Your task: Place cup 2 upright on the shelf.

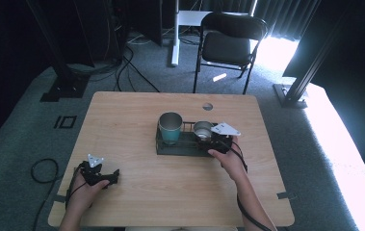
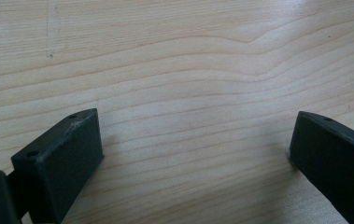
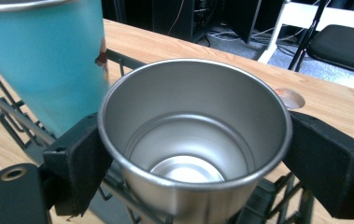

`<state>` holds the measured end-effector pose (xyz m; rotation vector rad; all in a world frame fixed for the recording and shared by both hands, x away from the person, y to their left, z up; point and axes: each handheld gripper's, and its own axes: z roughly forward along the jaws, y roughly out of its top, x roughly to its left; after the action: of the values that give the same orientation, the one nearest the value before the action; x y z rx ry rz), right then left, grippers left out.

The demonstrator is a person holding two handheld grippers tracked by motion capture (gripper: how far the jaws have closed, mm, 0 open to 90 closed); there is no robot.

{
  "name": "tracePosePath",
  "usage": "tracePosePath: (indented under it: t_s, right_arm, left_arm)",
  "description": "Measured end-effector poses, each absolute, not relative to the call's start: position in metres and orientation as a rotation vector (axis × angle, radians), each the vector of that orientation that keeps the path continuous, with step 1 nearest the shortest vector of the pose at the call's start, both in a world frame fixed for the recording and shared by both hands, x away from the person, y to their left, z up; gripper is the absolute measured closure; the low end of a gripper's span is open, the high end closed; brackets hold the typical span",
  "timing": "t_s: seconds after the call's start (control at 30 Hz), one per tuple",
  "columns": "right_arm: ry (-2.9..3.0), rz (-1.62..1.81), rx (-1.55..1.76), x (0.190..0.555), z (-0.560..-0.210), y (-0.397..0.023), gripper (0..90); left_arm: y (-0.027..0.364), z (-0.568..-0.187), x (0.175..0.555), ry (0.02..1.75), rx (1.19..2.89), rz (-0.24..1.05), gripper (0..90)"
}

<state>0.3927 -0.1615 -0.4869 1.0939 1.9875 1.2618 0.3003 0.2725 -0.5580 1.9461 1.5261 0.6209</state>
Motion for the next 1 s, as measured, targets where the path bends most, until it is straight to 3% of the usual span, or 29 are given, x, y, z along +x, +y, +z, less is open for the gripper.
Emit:
tracePosePath:
  t_s: [1.0]
  right_arm:
    - [1.968, 1.261, 1.129, 0.360, -0.488, -0.208, 11.0]
  left_arm:
    - [0.273, -0.558, 0.300, 1.526, 1.946, 0.621, 3.5]
